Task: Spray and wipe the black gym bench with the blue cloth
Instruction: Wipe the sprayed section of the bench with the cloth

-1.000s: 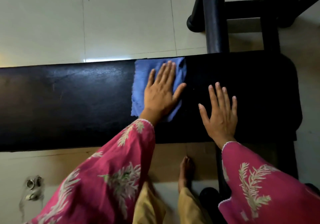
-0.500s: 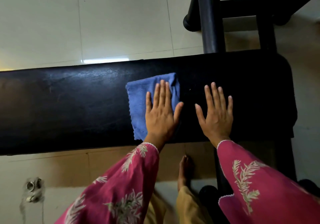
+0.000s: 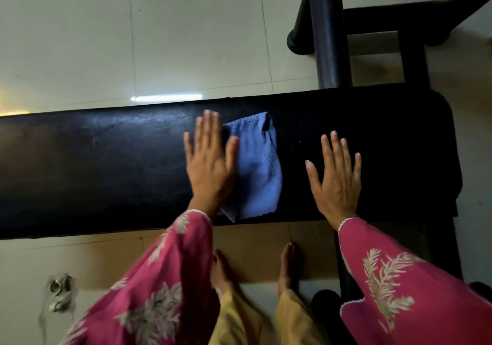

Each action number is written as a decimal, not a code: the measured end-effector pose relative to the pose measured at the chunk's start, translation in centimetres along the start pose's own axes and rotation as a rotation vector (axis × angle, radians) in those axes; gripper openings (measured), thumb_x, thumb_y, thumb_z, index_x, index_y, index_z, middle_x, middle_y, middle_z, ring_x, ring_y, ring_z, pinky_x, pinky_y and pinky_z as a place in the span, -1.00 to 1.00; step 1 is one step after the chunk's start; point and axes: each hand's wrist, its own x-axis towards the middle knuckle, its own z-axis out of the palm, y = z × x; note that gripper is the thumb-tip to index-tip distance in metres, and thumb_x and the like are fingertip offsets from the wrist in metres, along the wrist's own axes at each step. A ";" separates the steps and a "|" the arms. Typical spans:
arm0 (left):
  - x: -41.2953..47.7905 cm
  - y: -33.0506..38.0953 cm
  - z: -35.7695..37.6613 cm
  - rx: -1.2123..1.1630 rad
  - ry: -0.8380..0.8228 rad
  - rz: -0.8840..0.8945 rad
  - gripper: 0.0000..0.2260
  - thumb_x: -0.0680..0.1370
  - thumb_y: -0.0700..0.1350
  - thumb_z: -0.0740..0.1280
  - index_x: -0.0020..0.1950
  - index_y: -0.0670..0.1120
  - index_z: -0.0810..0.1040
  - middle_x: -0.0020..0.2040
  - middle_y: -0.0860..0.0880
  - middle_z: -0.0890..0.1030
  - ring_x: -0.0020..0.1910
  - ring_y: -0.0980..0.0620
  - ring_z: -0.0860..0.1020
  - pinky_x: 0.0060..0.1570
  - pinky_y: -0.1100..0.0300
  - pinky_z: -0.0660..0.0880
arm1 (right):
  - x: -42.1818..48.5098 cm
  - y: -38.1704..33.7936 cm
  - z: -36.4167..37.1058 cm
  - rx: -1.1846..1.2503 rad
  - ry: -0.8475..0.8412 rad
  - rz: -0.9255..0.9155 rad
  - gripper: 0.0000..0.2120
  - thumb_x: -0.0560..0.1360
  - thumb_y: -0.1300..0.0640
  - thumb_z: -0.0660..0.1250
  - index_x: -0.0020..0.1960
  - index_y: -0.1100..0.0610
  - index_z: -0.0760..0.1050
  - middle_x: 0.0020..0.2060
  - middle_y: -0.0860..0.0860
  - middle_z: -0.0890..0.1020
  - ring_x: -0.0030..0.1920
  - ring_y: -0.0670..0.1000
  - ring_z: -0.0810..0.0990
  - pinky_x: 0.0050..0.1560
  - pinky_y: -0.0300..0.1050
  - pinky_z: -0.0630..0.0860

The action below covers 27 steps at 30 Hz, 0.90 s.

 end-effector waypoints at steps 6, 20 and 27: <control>1.6 -7.4 -0.6 0.065 -0.070 -0.183 -0.43 0.57 0.13 -0.12 0.52 -0.09 0.04 0.55 -0.05 0.05 0.52 0.04 -0.02 0.47 0.01 -0.18 | 0.1 -8.7 0.1 0.120 0.115 -0.208 -0.45 0.57 -0.18 -0.12 0.44 0.10 0.19 0.43 0.08 0.30 0.43 0.03 0.15 0.41 0.05 -0.01; 1.3 -7.8 0.0 0.074 -0.055 -0.178 -0.39 0.53 0.20 -0.21 0.53 -0.06 0.02 0.55 -0.02 0.04 0.51 0.08 -0.04 0.43 0.10 -0.25 | 0.2 -13.3 3.9 -0.046 -0.014 -0.244 -0.41 0.51 -0.25 -0.02 0.47 -0.03 0.12 0.47 0.01 0.22 0.46 0.06 0.08 0.43 0.10 -0.15; 1.5 -6.7 -0.1 0.077 -0.068 -0.203 -0.40 0.57 0.19 -0.16 0.53 -0.09 -0.05 0.55 -0.03 -0.02 0.52 0.07 -0.10 0.45 0.00 -0.27 | 4.0 -8.7 2.5 -0.031 0.049 -0.018 -0.41 0.51 -0.25 -0.04 0.47 -0.01 0.13 0.48 0.04 0.20 0.48 0.11 0.14 0.44 0.11 -0.02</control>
